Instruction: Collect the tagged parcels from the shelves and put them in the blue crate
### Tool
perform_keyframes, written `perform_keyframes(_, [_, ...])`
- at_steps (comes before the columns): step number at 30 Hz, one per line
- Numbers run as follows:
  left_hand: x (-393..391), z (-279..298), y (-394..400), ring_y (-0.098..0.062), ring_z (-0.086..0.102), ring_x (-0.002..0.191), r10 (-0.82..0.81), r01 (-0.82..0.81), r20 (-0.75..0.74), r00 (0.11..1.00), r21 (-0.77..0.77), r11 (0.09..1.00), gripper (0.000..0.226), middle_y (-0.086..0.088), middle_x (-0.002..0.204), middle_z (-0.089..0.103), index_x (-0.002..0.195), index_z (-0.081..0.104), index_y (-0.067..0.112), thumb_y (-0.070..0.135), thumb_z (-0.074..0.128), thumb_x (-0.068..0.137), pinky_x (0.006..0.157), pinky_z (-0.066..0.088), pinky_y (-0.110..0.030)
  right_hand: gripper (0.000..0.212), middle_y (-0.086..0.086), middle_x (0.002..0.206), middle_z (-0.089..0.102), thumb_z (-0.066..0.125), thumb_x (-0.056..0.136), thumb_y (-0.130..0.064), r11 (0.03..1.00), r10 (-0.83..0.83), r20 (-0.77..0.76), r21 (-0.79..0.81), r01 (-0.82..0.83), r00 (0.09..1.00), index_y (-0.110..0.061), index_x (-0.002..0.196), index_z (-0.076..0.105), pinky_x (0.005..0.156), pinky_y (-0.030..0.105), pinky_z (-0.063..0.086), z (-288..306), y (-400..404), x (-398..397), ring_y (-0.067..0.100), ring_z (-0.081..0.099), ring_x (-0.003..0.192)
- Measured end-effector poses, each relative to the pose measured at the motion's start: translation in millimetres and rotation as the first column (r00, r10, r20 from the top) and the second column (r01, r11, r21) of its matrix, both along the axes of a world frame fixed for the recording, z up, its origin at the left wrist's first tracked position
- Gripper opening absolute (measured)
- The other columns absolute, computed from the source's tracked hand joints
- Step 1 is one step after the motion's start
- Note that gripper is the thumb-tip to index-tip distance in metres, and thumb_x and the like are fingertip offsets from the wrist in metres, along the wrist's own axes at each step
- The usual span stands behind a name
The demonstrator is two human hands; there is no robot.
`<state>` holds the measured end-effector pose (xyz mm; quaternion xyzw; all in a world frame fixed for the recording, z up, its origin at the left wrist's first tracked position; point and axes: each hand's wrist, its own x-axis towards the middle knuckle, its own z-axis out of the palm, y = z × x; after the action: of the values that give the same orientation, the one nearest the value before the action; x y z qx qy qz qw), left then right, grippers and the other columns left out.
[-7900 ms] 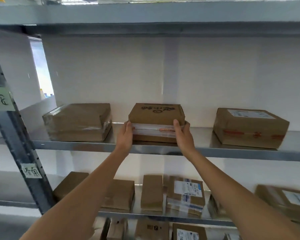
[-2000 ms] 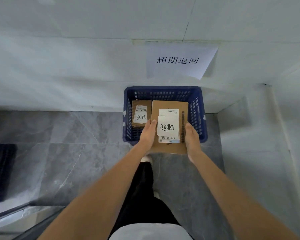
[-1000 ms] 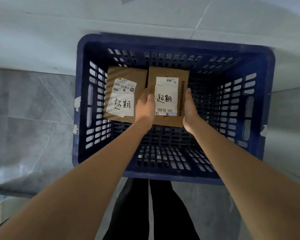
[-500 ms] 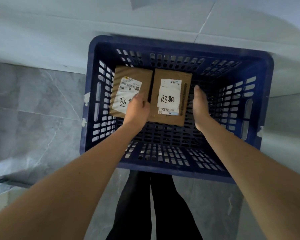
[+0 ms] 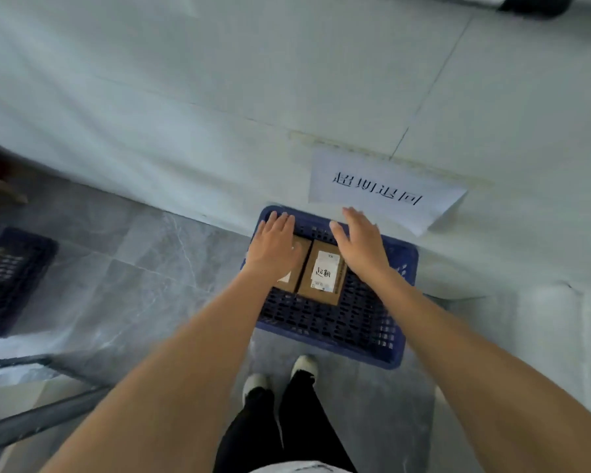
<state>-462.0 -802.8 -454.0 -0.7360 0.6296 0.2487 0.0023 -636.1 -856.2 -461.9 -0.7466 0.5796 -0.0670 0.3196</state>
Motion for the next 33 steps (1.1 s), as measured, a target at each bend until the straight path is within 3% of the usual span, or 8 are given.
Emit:
perform_keyframes(3, [12,45,21,-0.022,-0.001,0.149,0.015,-0.012,0.054,0.998,-0.057,0.998,0.066,-0.006,0.162,0.009,0.154,0.010,0.010,0.031,0.040,0.099,0.121,0.002,-0.039,0.061,0.005,0.163,0.018,0.031,0.104,-0.046,0.971,0.212,-0.105,-0.090,-0.221,0.972,-0.014,0.154,0.023,0.123,0.044,0.003,47,14,28,0.020,0.010,0.151])
perform_keyframes(9, [90,110,98,-0.024,-0.001,0.149,0.262,-0.238,0.112,0.958,-0.193,0.952,0.063,-0.007,0.161,0.009,0.153,0.010,0.007,0.032,0.035,0.101,0.122,0.004,-0.039,0.064,0.006,0.164,0.012,0.030,0.104,-0.045,0.792,0.535,-0.192,-0.226,-0.567,0.823,-0.010,0.156,0.015,0.123,0.039,0.005,105,54,126,0.019,0.007,0.152])
perform_keyframes(17, [191,163,330,-0.022,0.003,0.149,0.650,-0.589,0.186,0.737,-0.294,0.752,0.066,-0.006,0.161,0.013,0.153,0.013,0.007,0.032,0.042,0.099,0.121,0.005,-0.038,0.063,0.005,0.164,0.013,0.031,0.104,-0.043,0.454,0.810,-0.252,-0.303,-0.838,0.530,-0.010,0.155,0.016,0.122,0.038,0.004,150,222,283,0.018,0.008,0.152])
perform_keyframes(23, [230,210,542,-0.023,0.004,0.149,0.848,-0.792,0.297,0.438,-0.318,0.521,0.064,-0.006,0.161,0.011,0.153,0.011,0.008,0.035,0.035,0.101,0.122,0.006,-0.039,0.071,0.006,0.164,0.012,0.040,0.101,-0.045,0.148,0.921,-0.276,-0.403,-0.903,0.274,-0.010,0.156,0.012,0.120,0.041,0.009,190,397,374,0.022,0.010,0.151])
perform_keyframes(27, [227,237,658,-0.024,0.004,0.149,0.910,-0.866,0.358,0.208,-0.365,0.341,0.062,-0.007,0.161,0.011,0.153,0.011,0.009,0.038,0.030,0.101,0.122,0.007,-0.040,0.071,0.006,0.164,0.007,0.034,0.102,-0.047,-0.088,0.973,-0.230,-0.456,-0.886,0.021,-0.010,0.156,0.008,0.121,0.038,0.004,219,509,406,0.020,0.004,0.152])
perform_keyframes(31, [205,265,747,-0.026,0.005,0.149,0.923,-0.893,0.374,-0.094,-0.441,0.088,0.066,-0.007,0.161,0.012,0.153,0.009,0.010,0.038,0.035,0.100,0.122,0.008,-0.041,0.073,0.006,0.165,0.002,0.024,0.102,-0.054,-0.223,0.971,-0.177,-0.438,-0.871,-0.160,-0.009,0.156,0.004,0.123,0.038,0.006,234,614,430,0.021,0.001,0.152])
perform_keyframes(33, [190,279,781,-0.026,0.005,0.149,0.916,-0.885,0.347,-0.202,-0.465,-0.019,0.067,-0.008,0.161,0.011,0.153,0.009,0.010,0.037,0.038,0.099,0.122,0.008,-0.040,0.076,0.004,0.165,-0.004,0.016,0.099,-0.059,-0.307,0.947,-0.216,-0.386,-0.870,-0.239,-0.011,0.157,-0.001,0.123,0.043,0.005,240,656,437,0.022,-0.004,0.152])
